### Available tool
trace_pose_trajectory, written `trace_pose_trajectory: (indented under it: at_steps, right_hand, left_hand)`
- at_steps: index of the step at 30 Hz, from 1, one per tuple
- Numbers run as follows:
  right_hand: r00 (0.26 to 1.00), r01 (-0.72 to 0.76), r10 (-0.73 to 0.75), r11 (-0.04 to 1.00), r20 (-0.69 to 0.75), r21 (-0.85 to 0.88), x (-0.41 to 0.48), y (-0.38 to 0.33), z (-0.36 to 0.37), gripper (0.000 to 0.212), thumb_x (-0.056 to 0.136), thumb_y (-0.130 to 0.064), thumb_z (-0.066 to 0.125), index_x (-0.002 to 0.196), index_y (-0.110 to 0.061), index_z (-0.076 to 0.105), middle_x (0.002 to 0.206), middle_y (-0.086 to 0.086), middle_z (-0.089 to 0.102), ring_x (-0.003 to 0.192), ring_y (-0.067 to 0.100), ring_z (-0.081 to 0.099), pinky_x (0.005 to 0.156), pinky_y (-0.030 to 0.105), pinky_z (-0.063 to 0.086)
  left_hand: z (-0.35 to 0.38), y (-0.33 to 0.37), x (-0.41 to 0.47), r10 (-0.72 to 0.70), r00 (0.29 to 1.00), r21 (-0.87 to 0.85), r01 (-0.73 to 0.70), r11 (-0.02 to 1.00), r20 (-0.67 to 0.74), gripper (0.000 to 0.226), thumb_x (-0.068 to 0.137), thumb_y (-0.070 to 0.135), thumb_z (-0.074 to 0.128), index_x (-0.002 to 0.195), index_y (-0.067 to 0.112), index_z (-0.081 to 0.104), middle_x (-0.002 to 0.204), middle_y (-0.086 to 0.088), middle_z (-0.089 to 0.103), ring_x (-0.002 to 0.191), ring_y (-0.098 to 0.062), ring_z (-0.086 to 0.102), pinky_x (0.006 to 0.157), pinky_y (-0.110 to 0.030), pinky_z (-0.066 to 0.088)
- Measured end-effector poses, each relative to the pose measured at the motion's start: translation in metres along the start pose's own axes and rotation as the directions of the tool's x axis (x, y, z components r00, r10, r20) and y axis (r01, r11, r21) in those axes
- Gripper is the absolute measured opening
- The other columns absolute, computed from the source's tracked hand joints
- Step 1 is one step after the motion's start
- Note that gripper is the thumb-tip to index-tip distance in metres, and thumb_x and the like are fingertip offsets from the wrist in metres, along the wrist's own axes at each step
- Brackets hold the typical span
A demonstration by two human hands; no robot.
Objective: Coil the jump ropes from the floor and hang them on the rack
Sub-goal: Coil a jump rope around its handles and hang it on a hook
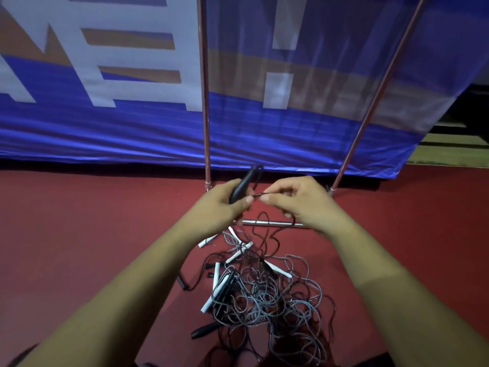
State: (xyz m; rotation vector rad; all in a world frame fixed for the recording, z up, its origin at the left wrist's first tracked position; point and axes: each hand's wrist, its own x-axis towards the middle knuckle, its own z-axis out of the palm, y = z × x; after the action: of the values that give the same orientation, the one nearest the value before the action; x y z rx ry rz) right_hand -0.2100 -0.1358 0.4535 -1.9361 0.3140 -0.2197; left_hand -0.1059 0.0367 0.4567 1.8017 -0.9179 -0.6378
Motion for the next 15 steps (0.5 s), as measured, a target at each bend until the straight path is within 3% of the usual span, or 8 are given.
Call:
trace_pose_trajectory:
  at_steps: [2, 4, 7, 9, 10, 12, 14, 15]
  right_hand:
    - [1.0, 0.003, 0.0, 0.992, 0.025, -0.128, 0.001, 0.008, -0.005, 0.013, 0.089, -0.025, 0.072, 0.078, -0.017, 0.07, 0.059, -0.002, 0.063, 0.057, 0.012, 0.055, 0.06, 0.032, 0.046]
    - [0.992, 0.004, 0.035, 0.951, 0.12, -0.309, 0.002, 0.025, -0.012, 0.017, 0.092, -0.027, 0.068, 0.076, -0.022, 0.065, 0.065, -0.008, 0.064, 0.062, 0.006, 0.054, 0.066, 0.032, 0.045]
    - [0.963, -0.053, 0.175, 0.87, 0.207, -0.49, 0.004, 0.057, -0.03, 0.017, 0.093, -0.026, 0.067, 0.079, -0.018, 0.064, 0.07, -0.005, 0.058, 0.067, 0.008, 0.048, 0.07, 0.032, 0.043]
    - [0.958, -0.143, 0.252, 0.836, 0.139, -0.529, 0.005, 0.073, -0.041, 0.02, 0.091, -0.025, 0.069, 0.077, -0.011, 0.066, 0.069, -0.001, 0.057, 0.068, 0.012, 0.047, 0.067, 0.032, 0.041]
    - [0.959, -0.19, 0.267, 0.849, 0.091, -0.493, 0.005, 0.077, -0.045, 0.022, 0.09, -0.025, 0.07, 0.073, -0.012, 0.068, 0.067, 0.001, 0.058, 0.066, 0.015, 0.046, 0.065, 0.031, 0.038]
    - [0.969, -0.22, 0.246, 0.911, 0.033, -0.35, 0.006, 0.075, -0.048, 0.026, 0.09, -0.027, 0.07, 0.067, -0.014, 0.07, 0.064, 0.003, 0.064, 0.062, 0.019, 0.047, 0.064, 0.032, 0.036]
    - [0.986, -0.161, 0.165, 0.968, 0.005, -0.193, 0.006, 0.061, -0.044, 0.025, 0.093, -0.026, 0.067, 0.071, -0.015, 0.071, 0.06, 0.003, 0.066, 0.063, 0.021, 0.057, 0.069, 0.038, 0.045]
    - [0.993, -0.121, 0.12, 0.985, -0.009, -0.12, 0.006, 0.05, -0.038, 0.022, 0.094, -0.024, 0.065, 0.075, -0.015, 0.072, 0.057, 0.001, 0.062, 0.063, 0.021, 0.061, 0.07, 0.04, 0.05]
  left_hand:
    - [-0.004, -0.003, 0.004, -0.041, 0.991, -0.048, 0.036, 0.998, -0.129, 0.016, 0.1, 0.01, 0.056, 0.085, 0.016, 0.053, 0.058, 0.004, 0.046, 0.044, -0.005, 0.04, 0.043, -0.016, 0.033]
    - [-0.011, -0.002, 0.006, -0.123, 0.963, -0.296, 0.048, 0.954, -0.24, 0.022, 0.099, 0.005, 0.053, 0.08, 0.016, 0.05, 0.058, 0.001, 0.04, 0.041, -0.006, 0.033, 0.038, -0.017, 0.026]
    - [-0.022, 0.002, 0.007, -0.184, 0.932, -0.632, -0.059, 0.772, -0.312, 0.023, 0.097, -0.001, 0.048, 0.08, 0.014, 0.049, 0.065, -0.001, 0.042, 0.045, -0.008, 0.032, 0.036, -0.017, 0.022]
    - [-0.034, 0.002, 0.008, -0.228, 0.898, -0.707, -0.119, 0.698, -0.377, 0.021, 0.097, 0.001, 0.048, 0.081, 0.015, 0.05, 0.066, 0.001, 0.047, 0.046, -0.009, 0.035, 0.035, -0.016, 0.023]
    - [-0.04, 0.0, 0.008, -0.238, 0.869, -0.652, -0.121, 0.748, -0.433, 0.019, 0.098, 0.003, 0.05, 0.084, 0.016, 0.053, 0.067, 0.001, 0.049, 0.048, -0.01, 0.039, 0.036, -0.016, 0.025]
    - [-0.05, -0.012, 0.009, -0.211, 0.806, -0.368, -0.009, 0.93, -0.554, 0.019, 0.095, 0.003, 0.055, 0.096, 0.021, 0.06, 0.077, -0.001, 0.056, 0.055, -0.012, 0.053, 0.038, -0.015, 0.031]
    - [-0.054, -0.022, 0.009, -0.164, 0.794, -0.121, 0.114, 0.986, -0.586, 0.032, 0.09, 0.001, 0.057, 0.108, 0.027, 0.063, 0.095, -0.009, 0.061, 0.065, -0.017, 0.062, 0.043, -0.012, 0.036]
    - [-0.053, -0.025, 0.01, -0.158, 0.807, -0.089, 0.13, 0.988, -0.569, 0.035, 0.088, -0.001, 0.057, 0.11, 0.027, 0.064, 0.102, -0.014, 0.062, 0.067, -0.017, 0.063, 0.045, -0.011, 0.038]
